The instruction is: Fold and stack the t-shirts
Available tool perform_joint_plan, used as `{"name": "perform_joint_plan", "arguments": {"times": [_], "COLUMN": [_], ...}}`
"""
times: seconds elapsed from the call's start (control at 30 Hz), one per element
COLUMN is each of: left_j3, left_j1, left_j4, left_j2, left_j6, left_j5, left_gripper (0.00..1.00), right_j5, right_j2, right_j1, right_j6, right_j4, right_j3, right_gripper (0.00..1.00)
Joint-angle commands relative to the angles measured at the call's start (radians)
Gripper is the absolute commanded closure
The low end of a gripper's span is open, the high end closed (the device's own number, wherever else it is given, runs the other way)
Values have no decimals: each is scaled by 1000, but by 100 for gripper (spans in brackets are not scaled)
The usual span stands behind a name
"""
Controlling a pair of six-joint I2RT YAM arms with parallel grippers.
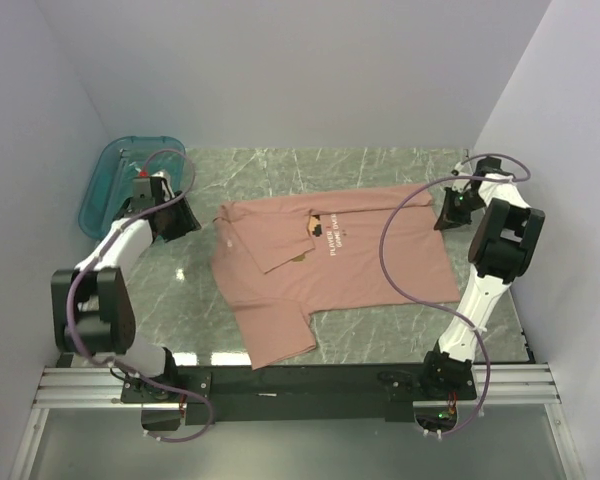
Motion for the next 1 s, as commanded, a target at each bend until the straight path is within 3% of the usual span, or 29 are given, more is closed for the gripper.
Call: {"name": "perform_joint_plan", "arguments": {"times": [0.0,0.33,0.43,0.5,0.63,0.97], "left_j3": [80,218,284,333,422,545], "left_j1": [-1,-96,-122,-123,-131,-117], "left_j4": [19,23,21,15,-23,-148], "left_j2": [88,240,318,391,523,678], "left_j6": [-50,-40,-56,-66,-67,-26], "left_j5": [81,104,101,119,122,23], "left_gripper": [48,55,63,73,82,85], "right_j5": [84,27,21,19,16,48], "right_j2": [-56,-28,-27,-27,-27,-31], "right_j1": [-27,-27,-27,-27,-27,-28], "right_j6": [-4,-20,-21,-23,-23,-21], "right_j4": [32,16,16,15,15,25], "right_j3": [-14,-2,-7,-4,-2,-7], "right_gripper": [100,100,100,100,100,100]}}
